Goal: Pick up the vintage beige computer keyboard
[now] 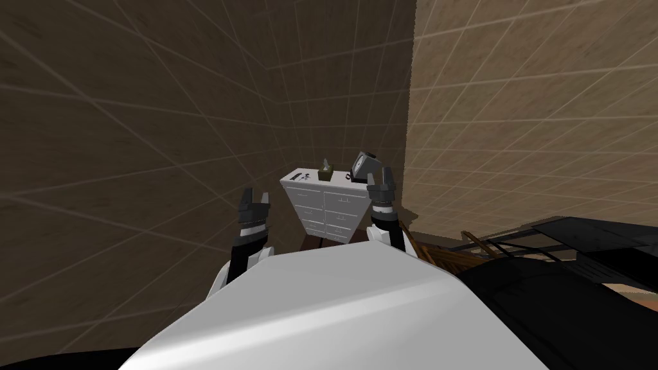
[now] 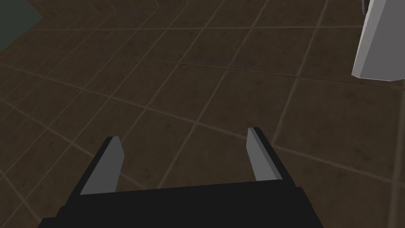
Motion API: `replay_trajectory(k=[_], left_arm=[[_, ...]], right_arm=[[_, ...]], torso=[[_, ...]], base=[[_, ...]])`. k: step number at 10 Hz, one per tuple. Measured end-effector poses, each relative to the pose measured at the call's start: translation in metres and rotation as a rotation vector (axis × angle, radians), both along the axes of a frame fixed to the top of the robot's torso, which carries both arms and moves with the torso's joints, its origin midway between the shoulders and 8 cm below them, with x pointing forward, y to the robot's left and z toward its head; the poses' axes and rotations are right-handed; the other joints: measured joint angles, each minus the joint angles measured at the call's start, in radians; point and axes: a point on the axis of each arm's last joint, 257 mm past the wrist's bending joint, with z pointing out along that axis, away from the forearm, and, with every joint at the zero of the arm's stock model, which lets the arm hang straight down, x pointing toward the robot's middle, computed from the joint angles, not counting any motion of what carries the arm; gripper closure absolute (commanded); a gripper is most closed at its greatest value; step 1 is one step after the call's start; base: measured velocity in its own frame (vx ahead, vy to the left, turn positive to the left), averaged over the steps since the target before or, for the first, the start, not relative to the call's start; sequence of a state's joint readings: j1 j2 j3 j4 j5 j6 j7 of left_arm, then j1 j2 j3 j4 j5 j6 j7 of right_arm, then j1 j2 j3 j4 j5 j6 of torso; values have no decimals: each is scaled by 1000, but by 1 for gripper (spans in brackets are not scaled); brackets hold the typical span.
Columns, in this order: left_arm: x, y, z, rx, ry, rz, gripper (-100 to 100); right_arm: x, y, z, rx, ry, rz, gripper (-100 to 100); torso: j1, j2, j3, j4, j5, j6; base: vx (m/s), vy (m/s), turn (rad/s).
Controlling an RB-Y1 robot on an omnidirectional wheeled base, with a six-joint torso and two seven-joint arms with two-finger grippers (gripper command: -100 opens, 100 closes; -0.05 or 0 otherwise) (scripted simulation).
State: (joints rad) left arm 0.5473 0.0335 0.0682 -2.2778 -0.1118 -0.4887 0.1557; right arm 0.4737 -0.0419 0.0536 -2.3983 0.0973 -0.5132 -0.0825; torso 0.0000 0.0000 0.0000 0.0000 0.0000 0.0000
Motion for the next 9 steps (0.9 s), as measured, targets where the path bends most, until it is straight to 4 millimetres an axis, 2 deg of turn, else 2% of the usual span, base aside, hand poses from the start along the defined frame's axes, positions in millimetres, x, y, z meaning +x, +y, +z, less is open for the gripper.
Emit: replay_trajectory(k=[9], left_arm=[[79, -5, -9, -28, 111, -77, -100]], right_arm=[[0, 0, 0, 0, 0, 0, 0]], torso=[[-1, 1, 0, 0, 0, 0]], base=[[-22, -24, -8]])
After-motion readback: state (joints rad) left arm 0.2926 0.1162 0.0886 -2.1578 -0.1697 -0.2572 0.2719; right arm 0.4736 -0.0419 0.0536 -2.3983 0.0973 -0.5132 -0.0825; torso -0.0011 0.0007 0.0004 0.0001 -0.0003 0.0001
